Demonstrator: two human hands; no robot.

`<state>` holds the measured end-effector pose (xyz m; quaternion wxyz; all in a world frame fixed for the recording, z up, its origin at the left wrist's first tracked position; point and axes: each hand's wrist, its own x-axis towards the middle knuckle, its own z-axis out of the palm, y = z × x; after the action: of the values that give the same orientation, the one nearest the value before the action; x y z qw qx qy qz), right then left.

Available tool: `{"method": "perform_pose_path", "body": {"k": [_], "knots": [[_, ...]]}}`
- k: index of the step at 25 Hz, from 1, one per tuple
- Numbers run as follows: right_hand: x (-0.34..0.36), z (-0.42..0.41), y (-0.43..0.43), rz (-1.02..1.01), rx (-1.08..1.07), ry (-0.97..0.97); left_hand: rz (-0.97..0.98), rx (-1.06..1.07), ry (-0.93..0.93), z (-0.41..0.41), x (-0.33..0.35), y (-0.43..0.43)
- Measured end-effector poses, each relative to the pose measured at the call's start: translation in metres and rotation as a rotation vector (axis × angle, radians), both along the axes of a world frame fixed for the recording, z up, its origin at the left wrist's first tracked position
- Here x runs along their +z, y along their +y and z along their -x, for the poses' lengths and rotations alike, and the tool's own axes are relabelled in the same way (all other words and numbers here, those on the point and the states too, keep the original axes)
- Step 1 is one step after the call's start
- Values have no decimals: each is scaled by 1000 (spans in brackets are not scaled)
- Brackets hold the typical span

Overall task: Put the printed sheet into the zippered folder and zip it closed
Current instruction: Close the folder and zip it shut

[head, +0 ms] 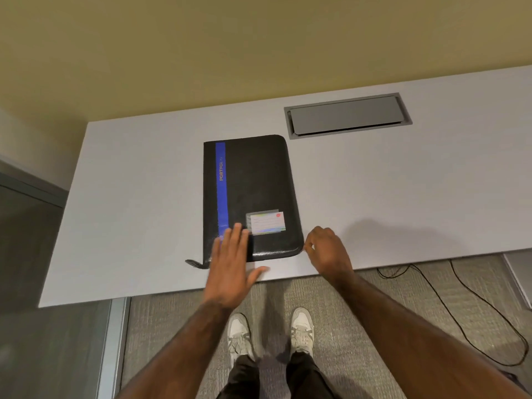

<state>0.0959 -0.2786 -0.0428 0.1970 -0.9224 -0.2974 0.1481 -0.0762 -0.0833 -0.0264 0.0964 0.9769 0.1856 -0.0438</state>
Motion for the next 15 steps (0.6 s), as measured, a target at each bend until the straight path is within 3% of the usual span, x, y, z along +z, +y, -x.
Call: {"method": "perform_pose_path", "body": {"k": [5, 15], "knots": [[-6, -6, -5, -35, 105, -48, -36, -130, 71, -77, -25, -54], [-10, -25, -5, 45, 284, -128, -49, -175, 134, -79, -35, -58]]}}
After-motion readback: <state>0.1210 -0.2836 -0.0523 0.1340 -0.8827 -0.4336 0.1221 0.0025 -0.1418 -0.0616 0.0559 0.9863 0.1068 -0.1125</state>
